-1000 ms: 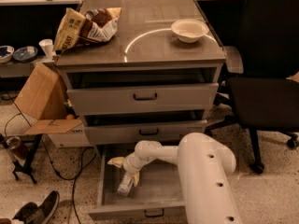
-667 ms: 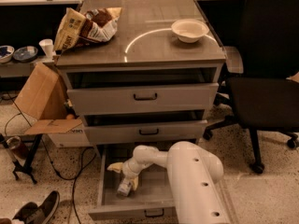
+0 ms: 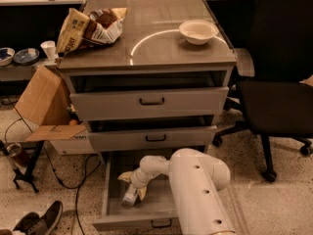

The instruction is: Pick blue plastic bottle from bottom drawer and place on counter

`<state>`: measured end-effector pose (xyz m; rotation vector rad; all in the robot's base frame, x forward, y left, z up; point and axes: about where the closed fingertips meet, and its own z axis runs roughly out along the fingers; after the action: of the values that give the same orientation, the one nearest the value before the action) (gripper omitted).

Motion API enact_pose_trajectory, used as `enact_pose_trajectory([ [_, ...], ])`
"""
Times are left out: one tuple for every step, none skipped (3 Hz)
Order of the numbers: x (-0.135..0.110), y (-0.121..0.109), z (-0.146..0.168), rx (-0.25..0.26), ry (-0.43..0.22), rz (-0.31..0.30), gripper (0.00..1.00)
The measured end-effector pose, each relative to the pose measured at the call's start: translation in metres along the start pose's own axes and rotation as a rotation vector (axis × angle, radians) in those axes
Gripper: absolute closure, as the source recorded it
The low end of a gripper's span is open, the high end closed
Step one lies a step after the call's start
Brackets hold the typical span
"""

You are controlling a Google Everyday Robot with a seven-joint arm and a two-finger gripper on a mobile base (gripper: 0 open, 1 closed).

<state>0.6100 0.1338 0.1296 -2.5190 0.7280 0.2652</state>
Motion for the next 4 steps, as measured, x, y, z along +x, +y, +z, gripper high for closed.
enact_pose_trajectory([
  [0.0079,0.0083,-0.0070,-0.004,0.045,0.097,0.38],
  [0.0098,0.0149,-0.0127,-0.003,0.070,0.149,0.61],
  [0.0097,0.0183,-0.0095,-0.016,0.066,0.178,0.84],
  [0.0103,0.0162,-0.0070,-0.039,0.058,0.189,1.00],
])
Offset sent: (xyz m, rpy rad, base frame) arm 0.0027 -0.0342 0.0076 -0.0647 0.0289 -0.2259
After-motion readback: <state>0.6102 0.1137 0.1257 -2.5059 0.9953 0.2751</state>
